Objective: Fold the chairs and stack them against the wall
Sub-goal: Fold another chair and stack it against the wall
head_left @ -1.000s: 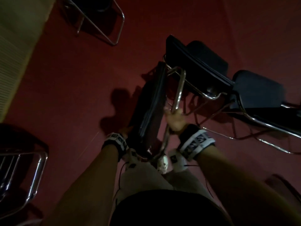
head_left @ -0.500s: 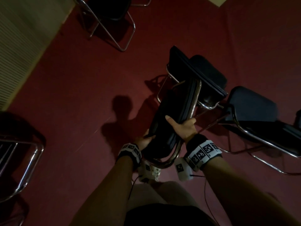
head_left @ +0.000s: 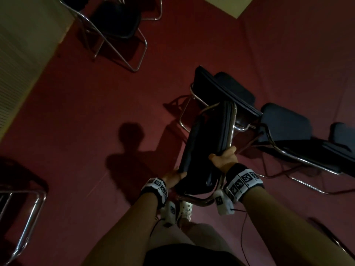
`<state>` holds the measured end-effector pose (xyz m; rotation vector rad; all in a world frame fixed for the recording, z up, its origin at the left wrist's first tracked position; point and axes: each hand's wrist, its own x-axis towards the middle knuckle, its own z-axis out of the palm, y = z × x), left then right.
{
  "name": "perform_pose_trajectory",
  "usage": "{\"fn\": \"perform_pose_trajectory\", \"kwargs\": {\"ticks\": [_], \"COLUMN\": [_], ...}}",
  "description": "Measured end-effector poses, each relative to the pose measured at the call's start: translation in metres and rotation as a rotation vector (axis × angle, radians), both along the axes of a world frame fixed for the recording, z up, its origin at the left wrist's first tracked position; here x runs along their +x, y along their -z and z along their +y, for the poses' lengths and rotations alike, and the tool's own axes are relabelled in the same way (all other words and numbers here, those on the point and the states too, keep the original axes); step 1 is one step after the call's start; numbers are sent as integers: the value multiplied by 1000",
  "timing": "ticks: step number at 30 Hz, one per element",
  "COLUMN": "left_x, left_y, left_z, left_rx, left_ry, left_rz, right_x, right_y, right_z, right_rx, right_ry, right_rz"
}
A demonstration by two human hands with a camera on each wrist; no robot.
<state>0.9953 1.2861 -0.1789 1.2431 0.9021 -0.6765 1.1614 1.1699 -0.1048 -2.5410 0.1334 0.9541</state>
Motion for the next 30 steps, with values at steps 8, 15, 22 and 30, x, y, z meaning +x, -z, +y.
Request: {"fn": "perform_pose_trajectory", "kwargs": {"ticks": [8, 15, 22, 30], "left_x": [-96, -159, -203, -250], "left_y": [-3, -15, -32, -88], "left_z": [78, 168, 216, 229], "left_rx": [203, 293, 582, 1280], "left_ry": [123, -38, -97, 347], "left_rz": [59, 48, -106, -97], "right_x": [-45, -106, -161, -229], "right_y": [-29, -35, -35, -71], "right_z": [23, 67, 126, 212], "right_rx": [-96, -181, -321, -395], "right_ry": [-2, -122, -661, -1426], "right_rz": [16, 76, 27, -21]}}
